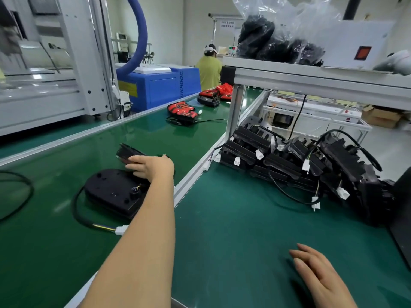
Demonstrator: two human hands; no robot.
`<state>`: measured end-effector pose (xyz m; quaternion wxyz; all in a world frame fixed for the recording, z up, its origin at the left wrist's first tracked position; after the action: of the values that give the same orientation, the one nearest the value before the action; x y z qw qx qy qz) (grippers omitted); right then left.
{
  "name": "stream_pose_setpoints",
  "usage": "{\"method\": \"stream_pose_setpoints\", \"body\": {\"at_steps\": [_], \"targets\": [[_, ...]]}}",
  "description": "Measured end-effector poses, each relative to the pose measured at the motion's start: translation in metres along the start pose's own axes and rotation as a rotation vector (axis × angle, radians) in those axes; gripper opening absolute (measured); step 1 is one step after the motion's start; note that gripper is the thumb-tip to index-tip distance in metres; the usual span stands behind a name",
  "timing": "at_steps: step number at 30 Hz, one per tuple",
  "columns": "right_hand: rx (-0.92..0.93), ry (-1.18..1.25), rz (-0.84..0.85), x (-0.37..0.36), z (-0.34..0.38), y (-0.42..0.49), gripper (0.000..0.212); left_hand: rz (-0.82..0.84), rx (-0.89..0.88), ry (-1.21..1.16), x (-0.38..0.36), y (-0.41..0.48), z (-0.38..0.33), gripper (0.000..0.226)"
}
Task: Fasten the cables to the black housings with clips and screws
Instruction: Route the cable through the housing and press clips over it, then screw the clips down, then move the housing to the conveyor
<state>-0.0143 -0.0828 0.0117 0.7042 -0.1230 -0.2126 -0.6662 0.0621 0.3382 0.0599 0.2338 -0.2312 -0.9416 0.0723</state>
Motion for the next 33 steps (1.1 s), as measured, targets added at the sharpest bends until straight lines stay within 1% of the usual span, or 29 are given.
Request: {"method": "stream_pose_setpoints", "body": {"at_steps": [3, 6, 8, 11, 13, 15, 17, 19, 23, 27, 32, 33], "targets": [[0.034, -0.011, -0.004, 0.000, -0.002, 0.001, 0.024, -0.017, -0.135, 0.170, 0.000, -0.004, 0.000, 0.090], [0.043, -0.013, -0.004, -0.001, -0.007, 0.003, 0.026, -0.081, -0.214, 0.466, 0.010, -0.004, 0.003, 0.094], [0.046, -0.024, 0.002, -0.001, -0.010, 0.005, 0.026, -0.058, -0.240, 0.610, 0.016, -0.007, 0.008, 0.104], [0.046, -0.040, 0.017, -0.002, -0.012, 0.006, 0.026, 0.030, -0.292, 0.829, 0.018, -0.008, 0.021, 0.121], [0.050, -0.043, 0.014, -0.002, -0.012, 0.006, 0.027, 0.038, -0.341, 0.928, 0.020, -0.007, 0.030, 0.125], [0.050, -0.043, 0.013, -0.001, -0.012, 0.006, 0.028, 0.046, -0.371, 0.956, 0.025, -0.003, 0.037, 0.122], [0.052, -0.048, 0.011, -0.001, -0.012, 0.005, 0.029, 0.040, -0.384, 0.947, 0.031, 0.001, 0.042, 0.111], [0.047, -0.055, 0.014, -0.001, -0.011, 0.005, 0.029, 0.027, -0.388, 0.932, 0.034, 0.001, 0.044, 0.104], [0.027, -0.050, 0.020, 0.000, -0.009, 0.003, 0.028, 0.004, -0.402, 0.917, 0.033, -0.003, 0.045, 0.100], [0.001, -0.031, 0.028, 0.001, -0.008, 0.001, 0.026, -0.021, -0.405, 0.940, 0.038, -0.002, 0.047, 0.092], [-0.054, 0.028, 0.059, 0.000, -0.007, 0.002, 0.024, 0.037, -0.373, 0.966, 0.047, -0.011, 0.044, 0.088], [-0.073, 0.060, 0.058, 0.002, -0.006, 0.003, 0.024, 0.036, -0.370, 0.949, 0.049, -0.015, 0.041, 0.091]]}}
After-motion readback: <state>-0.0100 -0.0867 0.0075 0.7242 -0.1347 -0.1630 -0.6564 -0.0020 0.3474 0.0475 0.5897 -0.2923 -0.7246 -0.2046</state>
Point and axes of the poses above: each hand's wrist, its own y-axis towards the middle knuckle, its own x-axis out of the back of the hand, z = x × y, the point moved 7 cm from there along y, towards the middle knuckle, and after that the axes turned 8 degrees about y, right-handed, at the moved point
